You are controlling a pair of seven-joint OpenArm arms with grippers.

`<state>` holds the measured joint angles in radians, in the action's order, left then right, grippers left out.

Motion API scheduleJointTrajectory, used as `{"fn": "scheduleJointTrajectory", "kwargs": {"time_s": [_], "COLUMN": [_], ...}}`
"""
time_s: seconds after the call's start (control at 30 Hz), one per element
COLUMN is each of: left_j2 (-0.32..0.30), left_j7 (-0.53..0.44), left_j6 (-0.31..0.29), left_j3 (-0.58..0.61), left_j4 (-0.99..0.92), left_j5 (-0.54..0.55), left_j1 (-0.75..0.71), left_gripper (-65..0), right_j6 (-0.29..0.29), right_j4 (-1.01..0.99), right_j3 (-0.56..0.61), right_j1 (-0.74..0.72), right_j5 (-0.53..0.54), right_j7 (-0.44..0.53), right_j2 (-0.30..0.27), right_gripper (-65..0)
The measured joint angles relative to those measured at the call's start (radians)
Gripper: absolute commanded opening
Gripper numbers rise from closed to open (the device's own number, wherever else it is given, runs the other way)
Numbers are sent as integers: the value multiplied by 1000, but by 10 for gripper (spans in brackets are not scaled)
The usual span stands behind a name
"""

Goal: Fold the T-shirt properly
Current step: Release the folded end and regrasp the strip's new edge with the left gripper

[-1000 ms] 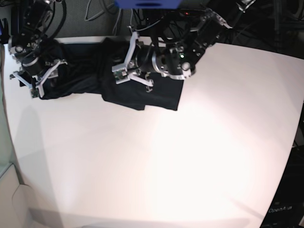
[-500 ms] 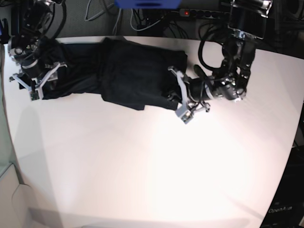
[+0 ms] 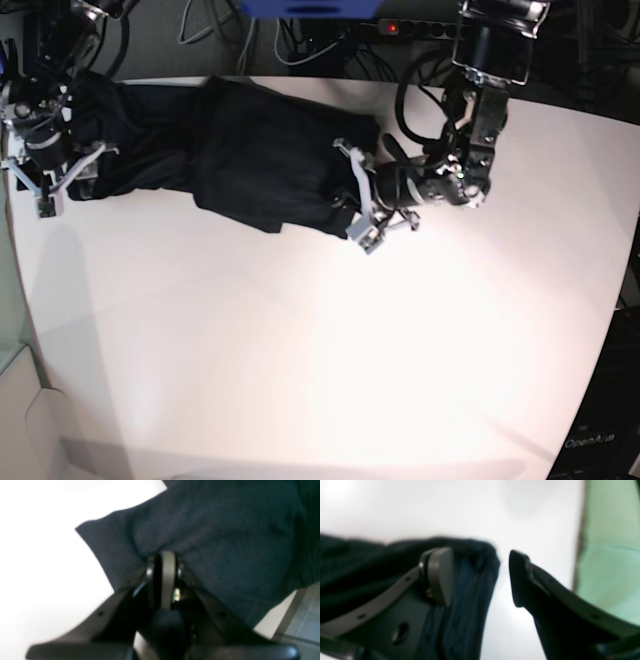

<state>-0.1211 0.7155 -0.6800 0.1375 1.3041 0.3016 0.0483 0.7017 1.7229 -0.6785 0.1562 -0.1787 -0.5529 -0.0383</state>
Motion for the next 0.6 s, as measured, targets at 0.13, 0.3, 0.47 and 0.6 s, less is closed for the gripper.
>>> {"fn": "scheduleJointTrajectory", "kwargs": {"time_s": [0.13,0.3,0.47,0.6], "left_j2": [2,-35,-59,-69], "left_j7": [-48,-89,-158,-192], "left_j6": [-18,-33,-65,-102], "left_j3": [-5,-3,-58,-124], "left_j4": [-47,-74,-117,-188], "left_j5": [-9,23,41,89], "left_j1": [8,10,-10,-10], "left_gripper": [-613,-614,-614,-614], "right_j6": [0,0,1,0], "right_j4": [0,-2,-2,-2], "right_j3": [-11,-11,-14,-78], "right_j1": [3,13,39,26], "right_j5": [0,0,0,2], "right_j7": [-5,-4,-8,0], "right_j2": [-5,-11,-10,-3], "right_gripper": [-231,-191,-191,-191]}}
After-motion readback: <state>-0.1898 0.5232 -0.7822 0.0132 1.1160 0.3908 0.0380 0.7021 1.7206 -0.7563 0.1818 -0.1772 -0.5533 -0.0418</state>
